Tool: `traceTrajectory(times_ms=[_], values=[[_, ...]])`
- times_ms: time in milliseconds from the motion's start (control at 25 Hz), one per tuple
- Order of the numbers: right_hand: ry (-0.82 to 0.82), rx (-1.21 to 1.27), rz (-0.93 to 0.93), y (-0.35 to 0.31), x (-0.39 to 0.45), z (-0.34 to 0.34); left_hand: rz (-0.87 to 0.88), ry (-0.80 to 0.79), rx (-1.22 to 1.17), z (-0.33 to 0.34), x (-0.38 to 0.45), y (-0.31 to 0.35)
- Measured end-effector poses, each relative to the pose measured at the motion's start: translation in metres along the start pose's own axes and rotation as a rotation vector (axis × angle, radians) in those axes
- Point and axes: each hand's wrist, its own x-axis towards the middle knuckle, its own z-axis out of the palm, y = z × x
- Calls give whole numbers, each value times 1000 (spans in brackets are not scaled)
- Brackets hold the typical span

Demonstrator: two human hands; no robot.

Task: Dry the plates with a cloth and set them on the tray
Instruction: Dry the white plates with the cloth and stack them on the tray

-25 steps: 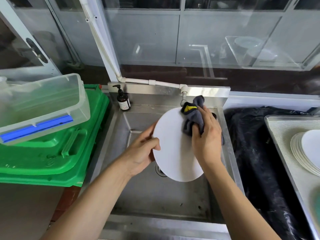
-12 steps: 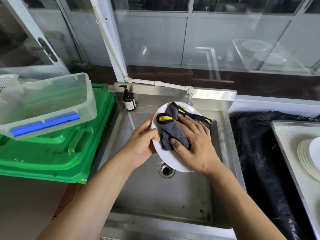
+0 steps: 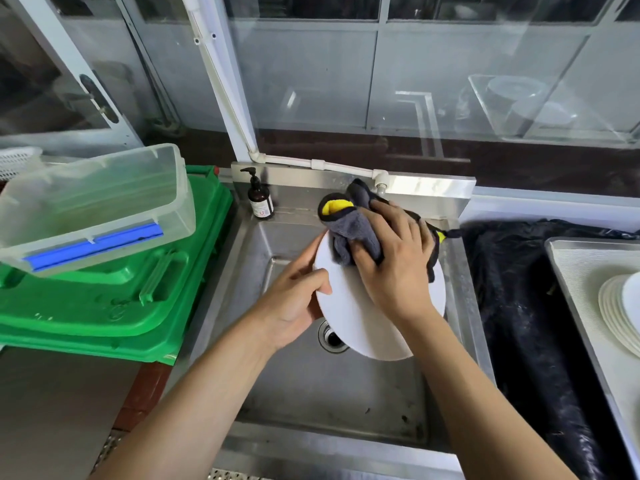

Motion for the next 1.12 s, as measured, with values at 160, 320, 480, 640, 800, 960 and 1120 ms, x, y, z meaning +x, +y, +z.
traceTrajectory(times_ms=[160, 320, 480, 640, 800, 960, 1120], values=[[-183, 130, -65, 2, -36, -3, 74, 149, -84, -6, 8, 13], [-203, 159, -129, 11, -83, 1, 61, 179, -49, -18, 6, 25], [-116, 157, -59, 4, -43, 6, 42, 133, -24, -10, 5, 16], [-92, 142, -25, 2, -11, 6, 53, 161, -6, -2, 4, 11], [-113, 244, -101, 3, -66, 18, 66, 337, -66, -8, 9, 22], [-176, 219, -130, 5, -84, 24, 4, 360, 4, -16, 8, 23], [-70, 181, 46, 8, -24, 19, 32, 227, 12, -13, 7, 13]])
